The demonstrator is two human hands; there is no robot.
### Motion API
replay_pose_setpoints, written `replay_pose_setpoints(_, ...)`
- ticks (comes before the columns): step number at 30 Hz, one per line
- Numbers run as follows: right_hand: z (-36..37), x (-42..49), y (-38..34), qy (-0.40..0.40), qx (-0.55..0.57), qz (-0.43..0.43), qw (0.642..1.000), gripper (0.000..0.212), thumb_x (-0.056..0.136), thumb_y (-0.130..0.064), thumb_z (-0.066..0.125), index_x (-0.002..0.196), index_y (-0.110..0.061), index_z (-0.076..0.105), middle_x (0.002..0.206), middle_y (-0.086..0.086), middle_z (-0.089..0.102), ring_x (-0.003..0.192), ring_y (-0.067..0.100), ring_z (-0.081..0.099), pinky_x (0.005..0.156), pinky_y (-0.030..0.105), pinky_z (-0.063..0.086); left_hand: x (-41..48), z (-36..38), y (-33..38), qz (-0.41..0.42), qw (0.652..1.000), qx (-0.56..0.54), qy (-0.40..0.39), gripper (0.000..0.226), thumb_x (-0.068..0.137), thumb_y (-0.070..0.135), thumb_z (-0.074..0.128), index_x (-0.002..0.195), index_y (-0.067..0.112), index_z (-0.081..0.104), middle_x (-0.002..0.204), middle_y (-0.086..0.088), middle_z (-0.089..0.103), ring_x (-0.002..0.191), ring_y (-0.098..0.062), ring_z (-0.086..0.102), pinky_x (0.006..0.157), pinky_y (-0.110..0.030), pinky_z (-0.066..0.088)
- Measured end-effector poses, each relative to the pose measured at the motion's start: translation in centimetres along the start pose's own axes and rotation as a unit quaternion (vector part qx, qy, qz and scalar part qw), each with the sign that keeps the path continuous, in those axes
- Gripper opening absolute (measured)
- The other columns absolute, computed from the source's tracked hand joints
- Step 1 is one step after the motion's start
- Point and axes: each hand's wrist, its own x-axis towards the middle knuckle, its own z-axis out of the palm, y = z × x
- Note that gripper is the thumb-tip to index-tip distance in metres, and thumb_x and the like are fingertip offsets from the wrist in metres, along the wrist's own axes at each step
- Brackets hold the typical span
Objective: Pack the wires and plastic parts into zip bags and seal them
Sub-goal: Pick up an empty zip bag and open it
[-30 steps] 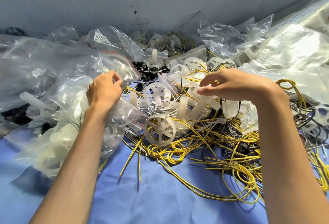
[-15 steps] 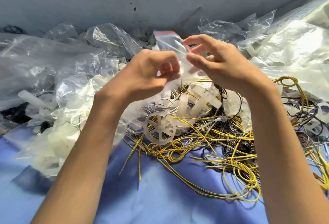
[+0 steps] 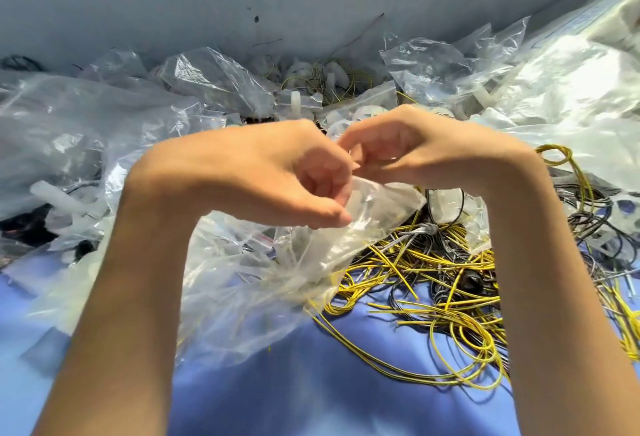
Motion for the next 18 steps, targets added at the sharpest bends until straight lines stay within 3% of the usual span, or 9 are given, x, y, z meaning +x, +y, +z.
replay_pose_setpoints(1, 0.0, 0.1, 0.1, 0.007, -0.004, 0.002, 1.000, 0.015, 0.080, -0.024, 0.062, 0.090, -0.033, 0.068, 0.089, 0.025, 0.062, 0.072, 0.032, 0.056, 0.068, 0.042, 0.041, 0.1, 0.0, -0.2, -0.007, 1.000, 0.014, 0.011, 0.023, 0.078, 0.031, 0.072, 0.064, 0.018, 0.059, 0.056, 0.004, 0.055, 0.055, -0.010, 0.049, 0.061, -0.042, 0.046)
replay_pose_setpoints(3, -0.1, 0.2, 0.3, 0.022, 0.001, 0.012, 1.000, 0.017, 0.077, -0.022, 0.063, 0.093, -0.027, 0.066, 0.091, 0.024, 0.063, 0.074, 0.033, 0.059, 0.069, 0.042, 0.044, 0.5, 0.1, -0.5, 0.008, 0.994, 0.027, 0.105, 0.030, 0.074, 0.047, 0.072, 0.069, 0.020, 0.061, 0.061, 0.008, 0.055, 0.059, -0.006, 0.051, 0.065, -0.039, 0.048)
replay_pose_setpoints(5, -0.2, 0.3, 0.5, 0.025, 0.002, 0.022, 0.999, 0.020, 0.077, -0.015, 0.067, 0.096, -0.022, 0.064, 0.088, 0.018, 0.067, 0.074, 0.028, 0.061, 0.071, 0.041, 0.047, 0.8, 0.0, -0.9, 0.030, 0.978, 0.031, 0.205, 0.030, 0.069, 0.050, 0.068, 0.080, 0.022, 0.064, 0.076, 0.008, 0.058, 0.074, -0.008, 0.057, 0.074, -0.037, 0.049)
replay_pose_setpoints(6, -0.2, 0.3, 0.6, 0.028, -0.004, 0.024, 0.999, 0.020, 0.078, -0.010, 0.070, 0.093, -0.022, 0.064, 0.082, 0.012, 0.067, 0.071, 0.021, 0.061, 0.071, 0.036, 0.047, 0.8, -0.2, -1.1, 0.030, 0.975, 0.044, 0.217, 0.033, 0.069, 0.052, 0.067, 0.085, 0.023, 0.064, 0.083, 0.008, 0.060, 0.083, -0.008, 0.058, 0.079, -0.037, 0.049)
replay_pose_setpoints(9, -0.1, 0.4, 0.7, 0.041, -0.027, 0.032, 0.998, 0.023, 0.078, -0.005, 0.074, 0.082, -0.025, 0.063, 0.074, 0.000, 0.067, 0.065, 0.010, 0.062, 0.066, 0.030, 0.049, 0.8, -0.2, -1.4, -0.040, 0.991, 0.069, 0.107, 0.046, 0.066, 0.068, 0.068, 0.090, 0.029, 0.067, 0.089, 0.013, 0.064, 0.088, -0.001, 0.059, 0.084, -0.033, 0.048)
replay_pose_setpoints(11, 0.0, 0.4, 0.7, 0.052, -0.037, 0.038, 0.997, 0.021, 0.080, -0.002, 0.071, 0.079, -0.021, 0.061, 0.074, 0.002, 0.068, 0.065, 0.010, 0.068, 0.064, 0.029, 0.054, 0.9, 0.1, -1.6, -0.096, 0.991, 0.092, 0.028, 0.040, 0.064, 0.063, 0.066, 0.089, 0.032, 0.067, 0.084, 0.013, 0.064, 0.083, -0.004, 0.061, 0.082, -0.035, 0.049)
replay_pose_setpoints(14, 0.3, 0.6, 0.7, 0.066, -0.063, 0.040, 0.995, 0.017, 0.082, -0.003, 0.069, 0.078, -0.016, 0.059, 0.068, -0.002, 0.068, 0.065, 0.012, 0.071, 0.063, 0.028, 0.055, 1.3, 0.3, -1.8, -0.078, 0.991, 0.105, 0.020, 0.013, 0.076, 0.043, 0.070, 0.072, 0.032, 0.063, 0.070, 0.009, 0.059, 0.069, -0.011, 0.057, 0.073, -0.038, 0.050)
replay_pose_setpoints(18, 0.3, 0.8, 0.6, 0.054, -0.052, 0.061, 0.995, 0.009, 0.084, -0.013, 0.071, 0.088, -0.016, 0.064, 0.082, 0.006, 0.071, 0.074, 0.020, 0.071, 0.075, 0.044, 0.059, 1.2, 0.2, -1.5, -0.063, 0.994, 0.090, 0.019, 0.018, 0.078, 0.034, 0.071, 0.064, 0.035, 0.061, 0.064, 0.010, 0.057, 0.064, -0.009, 0.055, 0.073, -0.037, 0.051)
